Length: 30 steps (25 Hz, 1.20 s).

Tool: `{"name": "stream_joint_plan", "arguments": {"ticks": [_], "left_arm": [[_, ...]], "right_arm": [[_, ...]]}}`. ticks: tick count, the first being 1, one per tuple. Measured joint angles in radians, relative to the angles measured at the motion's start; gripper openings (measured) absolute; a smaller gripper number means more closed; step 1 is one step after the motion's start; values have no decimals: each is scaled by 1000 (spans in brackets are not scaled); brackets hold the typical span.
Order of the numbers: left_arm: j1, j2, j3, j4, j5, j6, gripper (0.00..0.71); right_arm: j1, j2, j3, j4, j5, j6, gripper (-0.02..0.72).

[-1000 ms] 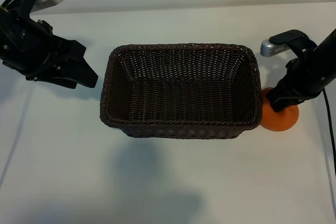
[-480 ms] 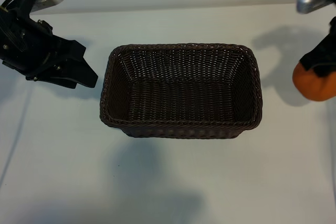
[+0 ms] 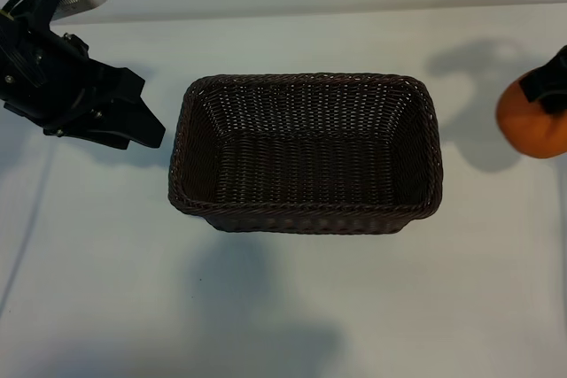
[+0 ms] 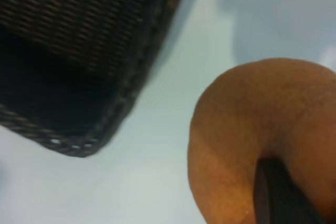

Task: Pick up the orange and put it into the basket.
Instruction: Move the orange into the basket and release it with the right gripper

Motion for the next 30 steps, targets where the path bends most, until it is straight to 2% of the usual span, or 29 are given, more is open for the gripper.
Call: {"name": "stream_joint_plan", "arguments": {"ticks": [8, 11, 22, 25, 30], "left_arm": [[0, 0, 0, 0, 3, 0, 489], [0, 0, 0, 0, 3, -1, 489], [0, 0, 0, 0, 7, -2, 489], [0, 0, 0, 0, 7, -2, 489], [0, 0, 0, 0, 11, -2, 489]], "right_arm": [[7, 0, -28, 139, 54, 3, 88], [58, 0, -49, 163, 47, 3, 87], [368, 45, -97, 183, -156, 6, 85], [414, 70, -97, 185, -196, 5, 85], [421, 107, -97, 180, -220, 5, 85]]}}
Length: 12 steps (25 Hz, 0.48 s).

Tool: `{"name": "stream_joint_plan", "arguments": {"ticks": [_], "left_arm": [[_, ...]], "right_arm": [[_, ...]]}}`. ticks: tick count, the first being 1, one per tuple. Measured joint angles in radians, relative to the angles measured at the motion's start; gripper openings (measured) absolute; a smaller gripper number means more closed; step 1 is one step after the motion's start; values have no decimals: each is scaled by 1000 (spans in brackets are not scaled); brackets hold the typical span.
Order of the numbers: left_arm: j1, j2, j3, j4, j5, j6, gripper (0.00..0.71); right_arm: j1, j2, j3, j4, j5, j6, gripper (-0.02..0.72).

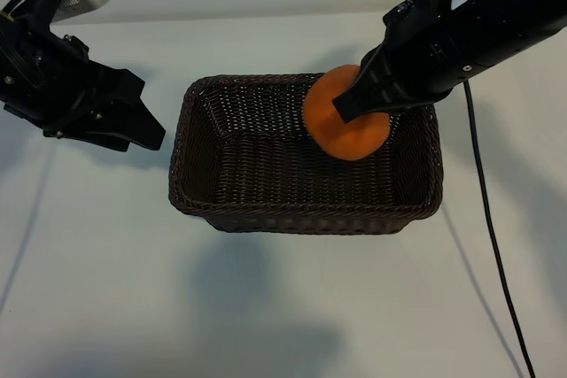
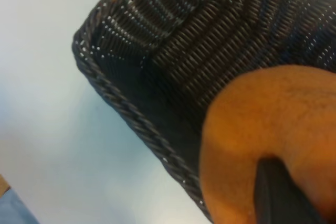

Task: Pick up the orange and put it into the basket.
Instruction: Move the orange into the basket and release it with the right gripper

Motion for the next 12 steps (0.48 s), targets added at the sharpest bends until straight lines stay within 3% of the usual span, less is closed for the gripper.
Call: {"name": "stream_joint_plan", "arguments": {"ticks": [6, 12], "left_arm": [[0, 0, 0, 0, 2, 0, 489], [0, 0, 0, 0, 3, 0, 489]], "right_arm": [[0, 32, 0, -21, -70, -20, 85], [0, 92, 0, -81, -118, -73, 84]]}}
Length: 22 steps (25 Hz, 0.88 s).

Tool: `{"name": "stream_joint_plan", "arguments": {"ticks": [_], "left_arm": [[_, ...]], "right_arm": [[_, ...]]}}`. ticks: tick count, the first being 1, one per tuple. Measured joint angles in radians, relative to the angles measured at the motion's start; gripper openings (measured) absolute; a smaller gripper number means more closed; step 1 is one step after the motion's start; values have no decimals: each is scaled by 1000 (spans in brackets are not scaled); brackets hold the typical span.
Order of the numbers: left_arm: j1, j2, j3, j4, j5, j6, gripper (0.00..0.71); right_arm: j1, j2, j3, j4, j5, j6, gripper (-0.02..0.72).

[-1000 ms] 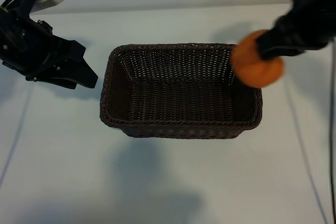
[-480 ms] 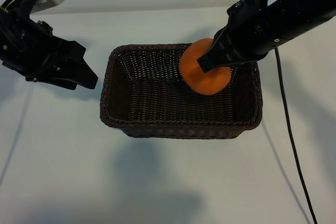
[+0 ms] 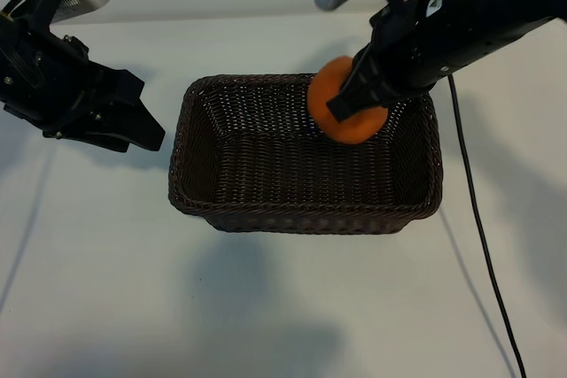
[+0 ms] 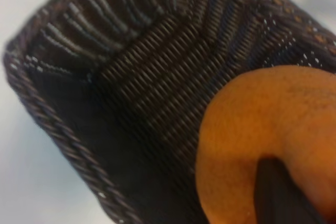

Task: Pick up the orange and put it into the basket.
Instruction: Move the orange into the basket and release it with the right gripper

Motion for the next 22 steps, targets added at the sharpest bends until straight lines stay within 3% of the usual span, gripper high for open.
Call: {"name": "stream_joint_plan", "arguments": {"ticks": [7, 22], "left_arm": [[0, 0, 0, 0, 1, 0, 489], [0, 0, 0, 0, 1, 7, 489]], "right_arm": [[0, 123, 0, -39, -1, -29, 84], [0, 251, 0, -41, -13, -30, 84]]}}
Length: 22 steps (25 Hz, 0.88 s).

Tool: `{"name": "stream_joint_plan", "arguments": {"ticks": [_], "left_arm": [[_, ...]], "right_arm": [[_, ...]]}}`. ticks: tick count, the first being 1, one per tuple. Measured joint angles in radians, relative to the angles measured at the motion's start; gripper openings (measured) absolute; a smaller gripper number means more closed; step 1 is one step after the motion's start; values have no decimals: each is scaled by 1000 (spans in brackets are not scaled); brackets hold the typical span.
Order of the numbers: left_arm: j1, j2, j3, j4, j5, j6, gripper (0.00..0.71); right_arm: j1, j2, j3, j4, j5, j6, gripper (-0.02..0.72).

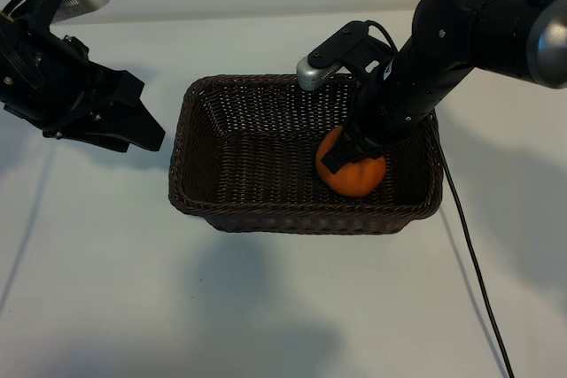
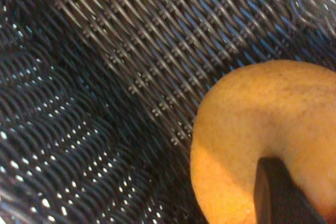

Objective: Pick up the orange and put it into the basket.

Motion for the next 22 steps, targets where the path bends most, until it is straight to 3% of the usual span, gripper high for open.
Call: {"name": "stream_joint_plan", "arguments": {"ticks": [4, 11, 13, 16, 22], "left_arm": [[0, 0, 0, 0, -2, 0, 489], [0, 0, 0, 0, -4, 1, 489], [0, 0, 0, 0, -6, 1, 489], [0, 0, 0, 0, -12, 1, 489], [0, 0, 0, 0, -12, 1, 489]], "right_arm": [[0, 0, 0, 11, 0, 0, 142], [0, -1, -1, 29, 5, 0, 491], [0, -10, -1, 29, 17, 0, 553], [0, -46, -1, 25, 37, 0, 575], [0, -179, -1, 23, 86, 0, 546]]}}
